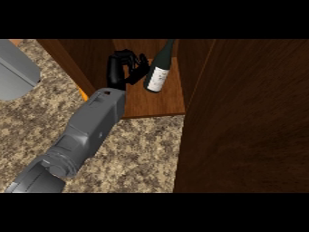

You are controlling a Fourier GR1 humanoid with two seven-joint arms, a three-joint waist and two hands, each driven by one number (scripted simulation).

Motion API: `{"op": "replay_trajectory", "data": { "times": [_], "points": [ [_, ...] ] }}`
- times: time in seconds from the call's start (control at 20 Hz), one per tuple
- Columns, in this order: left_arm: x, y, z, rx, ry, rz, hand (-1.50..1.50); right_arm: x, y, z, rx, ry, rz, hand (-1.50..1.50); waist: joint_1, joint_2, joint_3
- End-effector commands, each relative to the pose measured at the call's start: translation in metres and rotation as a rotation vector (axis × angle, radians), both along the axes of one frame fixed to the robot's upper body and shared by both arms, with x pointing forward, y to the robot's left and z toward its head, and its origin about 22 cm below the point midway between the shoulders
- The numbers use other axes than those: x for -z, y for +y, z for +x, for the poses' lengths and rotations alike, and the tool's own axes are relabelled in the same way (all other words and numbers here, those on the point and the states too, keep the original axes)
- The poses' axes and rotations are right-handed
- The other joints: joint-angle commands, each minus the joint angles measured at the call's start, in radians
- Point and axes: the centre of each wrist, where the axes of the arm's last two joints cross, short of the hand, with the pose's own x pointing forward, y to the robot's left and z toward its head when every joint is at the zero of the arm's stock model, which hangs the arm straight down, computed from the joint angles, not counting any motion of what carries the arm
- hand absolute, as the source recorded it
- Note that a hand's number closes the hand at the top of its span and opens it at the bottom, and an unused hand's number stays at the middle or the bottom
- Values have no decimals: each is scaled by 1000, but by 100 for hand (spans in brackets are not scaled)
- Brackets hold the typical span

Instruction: Pick up the wine, place it into the cabinet and close the cabinet

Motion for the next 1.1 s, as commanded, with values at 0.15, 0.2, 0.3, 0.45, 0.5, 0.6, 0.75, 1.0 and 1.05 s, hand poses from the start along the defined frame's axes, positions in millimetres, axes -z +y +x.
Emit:
{"op": "replay_trajectory", "data": {
  "times": [0.15, 0.2, 0.3, 0.45, 0.5, 0.6, 0.75, 1.0, 1.05],
  "points": [
    [0, 22, 4, -49, 30, 29, 150, -2, -1, -8, -55, -14, 9, -150, -17, 10, 0],
    [3, 20, 2, -64, 50, 44, 150, 0, -2, -12, -37, -25, 6, -150, -15, 7, 0],
    [-4, 18, 6, -68, 77, 55, 150, 5, 0, -10, -59, -4, 12, -150, -19, 10, 0],
    [4, 23, 2, -74, 78, -7, 150, -1, 1, -14, -79, -17, 28, -150, -28, 11, -1],
    [11, 15, -3, -35, 93, -78, 150, 0, 0, -13, -64, -23, 24, -150, -21, 10, -1],
    [13, 6, -6, -10, 102, -171, 150, 1, 5, -12, -65, -16, 18, -150, -15, 8, -2],
    [23, 14, -10, 14, 108, -244, 150, -3, 3, -1, -57, -16, 15, -150, -16, 15, -3],
    [46, 13, -26, 34, 167, -333, 150, -1, 6, -7, -68, -34, 29, -150, -33, 12, -2],
    [44, 12, -24, 25, 176, -362, 150, 0, 3, -5, -84, -23, 18, -150, -47, 15, -2]
  ]
}}
